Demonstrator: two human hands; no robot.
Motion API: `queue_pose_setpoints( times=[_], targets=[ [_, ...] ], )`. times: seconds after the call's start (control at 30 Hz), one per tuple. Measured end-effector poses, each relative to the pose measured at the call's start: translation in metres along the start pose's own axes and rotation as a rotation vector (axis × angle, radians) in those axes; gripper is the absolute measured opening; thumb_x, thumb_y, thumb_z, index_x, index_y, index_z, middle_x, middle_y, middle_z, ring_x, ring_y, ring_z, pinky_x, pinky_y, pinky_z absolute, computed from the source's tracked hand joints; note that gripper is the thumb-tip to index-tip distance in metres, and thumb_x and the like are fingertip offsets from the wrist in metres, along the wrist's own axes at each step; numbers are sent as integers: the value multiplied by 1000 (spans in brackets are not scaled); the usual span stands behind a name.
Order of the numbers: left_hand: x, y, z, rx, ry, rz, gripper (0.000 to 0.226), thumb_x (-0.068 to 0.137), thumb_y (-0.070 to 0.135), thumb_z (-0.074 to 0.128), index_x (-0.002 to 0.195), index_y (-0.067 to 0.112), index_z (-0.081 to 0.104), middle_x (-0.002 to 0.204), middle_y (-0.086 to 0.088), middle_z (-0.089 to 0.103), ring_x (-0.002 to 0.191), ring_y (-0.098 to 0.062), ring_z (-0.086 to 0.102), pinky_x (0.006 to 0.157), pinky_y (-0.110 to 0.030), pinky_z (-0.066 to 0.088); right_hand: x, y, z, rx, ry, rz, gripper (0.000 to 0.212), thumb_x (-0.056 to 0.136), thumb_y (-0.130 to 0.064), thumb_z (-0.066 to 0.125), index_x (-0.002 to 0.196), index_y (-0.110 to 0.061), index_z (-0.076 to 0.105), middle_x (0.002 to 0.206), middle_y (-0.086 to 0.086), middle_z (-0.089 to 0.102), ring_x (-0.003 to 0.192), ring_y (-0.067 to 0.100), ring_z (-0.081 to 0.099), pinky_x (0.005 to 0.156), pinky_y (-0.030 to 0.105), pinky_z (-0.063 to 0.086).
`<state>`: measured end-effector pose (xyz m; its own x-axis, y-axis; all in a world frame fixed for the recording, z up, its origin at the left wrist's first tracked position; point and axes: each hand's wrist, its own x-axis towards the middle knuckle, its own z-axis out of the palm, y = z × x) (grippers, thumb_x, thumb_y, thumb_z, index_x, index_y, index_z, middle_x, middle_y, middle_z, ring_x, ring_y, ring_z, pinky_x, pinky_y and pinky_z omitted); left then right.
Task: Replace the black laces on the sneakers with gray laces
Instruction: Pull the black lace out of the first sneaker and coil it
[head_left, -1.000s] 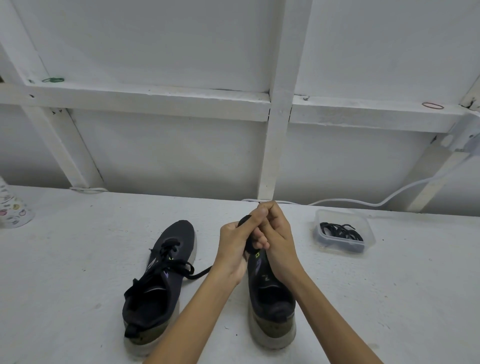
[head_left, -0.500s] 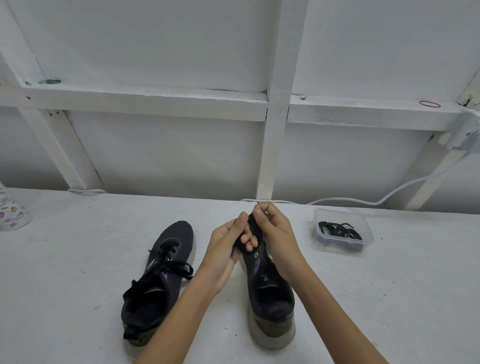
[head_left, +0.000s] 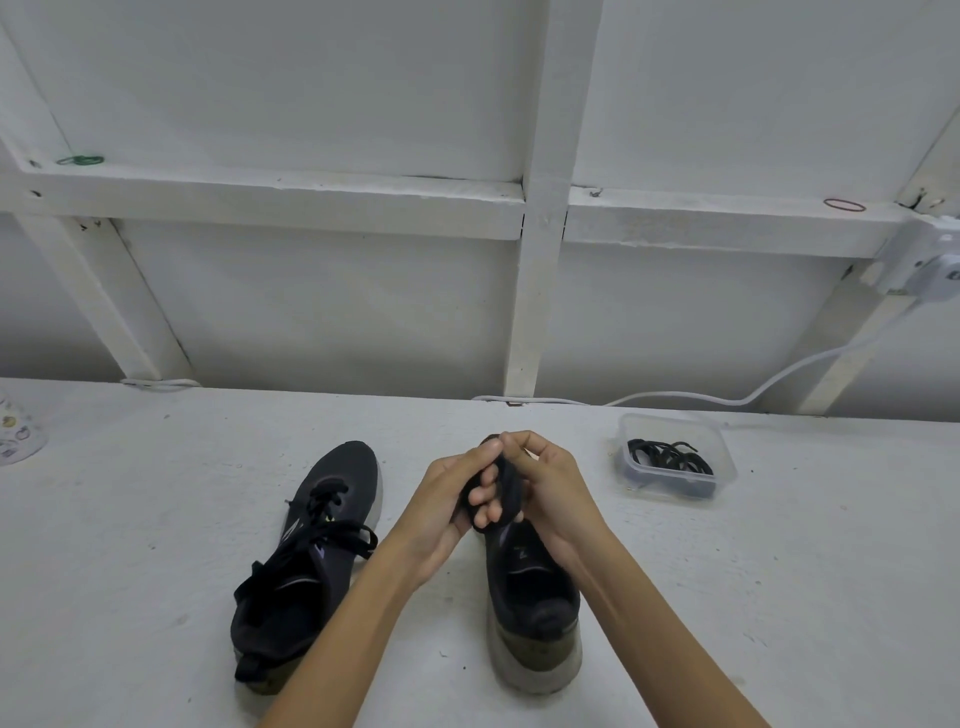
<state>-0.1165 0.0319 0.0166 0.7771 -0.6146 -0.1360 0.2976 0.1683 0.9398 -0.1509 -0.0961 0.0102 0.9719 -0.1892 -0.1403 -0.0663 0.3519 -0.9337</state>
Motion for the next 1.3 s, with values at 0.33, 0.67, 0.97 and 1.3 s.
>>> queue_pose_setpoints(
  times=[0.33, 0.67, 0.97, 1.3],
  targets=[
    [-4, 2, 0, 110, 58, -72, 44, 97, 32, 48, 57, 16, 40, 51, -1, 29, 44, -17, 47, 47, -20, 38, -1, 3, -2, -187, 67, -106, 9, 89, -22, 70, 96, -16, 70, 89, 22, 68, 74, 41, 61, 57, 38, 45],
    [-4, 9, -2, 112, 9, -122, 35, 99, 30, 43, 81, 12, 65, 56, 0, 34, 54, -19, 47, 60, -25, 45, -15, -21, -19, -372, -211, -214, 25, 87, -1, 68, 112, -4, 71, 90, 10, 76, 84, 22, 73, 80, 24, 53],
    [-4, 6, -1, 139, -6, -182, 35, 96, 34, 48, 69, 12, 48, 59, -1, 40, 59, -18, 52, 68, -25, 47, -17, -31, -29, -632, -269, -230, 29, 80, 0, 76, 105, -15, 76, 94, -6, 69, 85, 9, 70, 77, 19, 51],
    [-4, 7, -1, 123, 10, -124, 44, 97, 33, 49, 56, 16, 50, 58, -2, 41, 62, -18, 53, 68, -25, 49, -15, -11, -21, -569, -72, -341, 29, 82, 6, 65, 101, -12, 76, 82, 4, 76, 79, 20, 74, 80, 30, 58]
  ],
)
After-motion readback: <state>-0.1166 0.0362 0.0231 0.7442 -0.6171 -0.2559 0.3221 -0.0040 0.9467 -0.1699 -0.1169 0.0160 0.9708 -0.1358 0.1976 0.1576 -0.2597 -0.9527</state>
